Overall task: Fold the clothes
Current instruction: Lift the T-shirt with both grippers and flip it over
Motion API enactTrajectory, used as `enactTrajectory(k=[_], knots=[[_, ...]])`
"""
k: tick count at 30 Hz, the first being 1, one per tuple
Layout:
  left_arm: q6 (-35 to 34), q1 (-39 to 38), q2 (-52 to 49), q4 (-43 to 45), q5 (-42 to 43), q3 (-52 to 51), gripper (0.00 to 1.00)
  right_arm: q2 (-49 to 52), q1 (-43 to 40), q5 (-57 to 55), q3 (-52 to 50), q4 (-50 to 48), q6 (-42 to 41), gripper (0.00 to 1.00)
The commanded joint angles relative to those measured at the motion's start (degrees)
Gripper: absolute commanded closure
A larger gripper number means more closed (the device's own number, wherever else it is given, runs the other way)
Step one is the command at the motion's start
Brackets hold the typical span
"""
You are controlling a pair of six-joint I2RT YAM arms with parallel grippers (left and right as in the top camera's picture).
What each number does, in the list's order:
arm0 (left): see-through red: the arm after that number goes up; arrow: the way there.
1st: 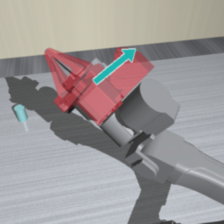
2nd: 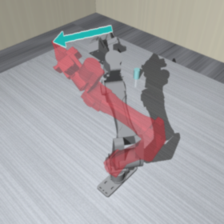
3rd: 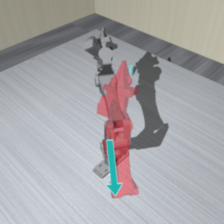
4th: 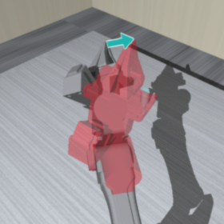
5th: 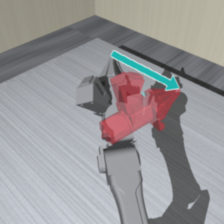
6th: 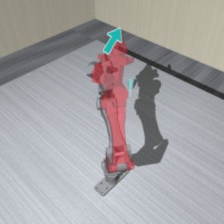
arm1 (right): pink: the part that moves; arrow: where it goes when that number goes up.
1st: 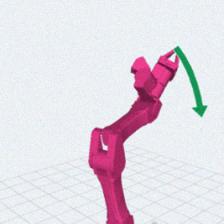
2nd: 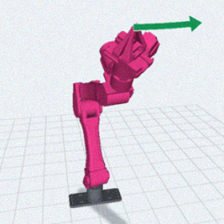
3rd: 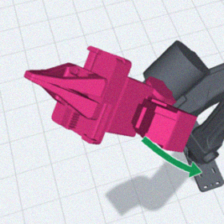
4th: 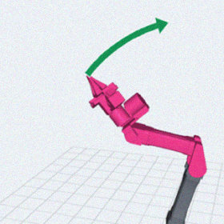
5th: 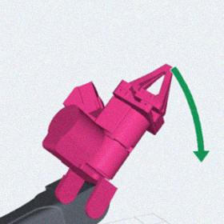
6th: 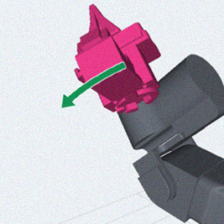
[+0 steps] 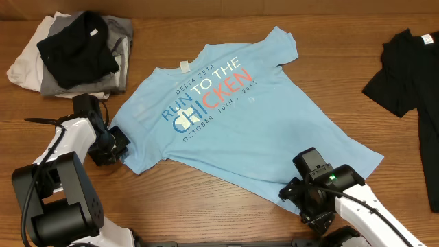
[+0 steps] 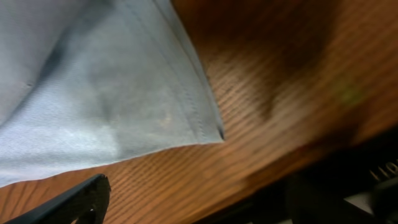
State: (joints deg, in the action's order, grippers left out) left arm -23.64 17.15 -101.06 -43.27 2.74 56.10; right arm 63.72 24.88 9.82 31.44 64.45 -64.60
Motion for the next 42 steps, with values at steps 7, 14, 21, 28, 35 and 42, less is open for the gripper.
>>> enactTrajectory(k=[7, 14, 21, 28, 35, 42], knots=[[0.5, 0.5, -1.6, 0.0, -1.7, -0.9, 0.78, 2.7, 0.1, -2.3, -1.3, -2.3, 5.1, 0.10], [0.5, 0.5, -1.6, 0.0, -1.7, -0.9, 0.78, 8.6, 0.1, -0.3, -2.6, -7.7, 5.5, 0.16], [0.5, 0.5, -1.6, 0.0, -1.7, -0.9, 0.77, 10.7, 0.1, -0.2, -2.7, -10.1, 5.5, 0.12], [0.5, 0.5, -1.6, 0.0, -1.7, -0.9, 0.77, 10.7, 0.1, 0.5, -3.9, -11.5, 5.5, 0.50], [0.6, 0.5, -1.6, -0.9, -1.6, -0.8, 0.96, 10.5, 0.1, -2.3, -2.3, -8.3, 1.9, 0.96], [0.9, 0.5, 1.8, -5.8, -1.2, 0.3, 0.96, 7.4, 0.1, -4.2, 8.8, -0.2, 1.1, 0.96]])
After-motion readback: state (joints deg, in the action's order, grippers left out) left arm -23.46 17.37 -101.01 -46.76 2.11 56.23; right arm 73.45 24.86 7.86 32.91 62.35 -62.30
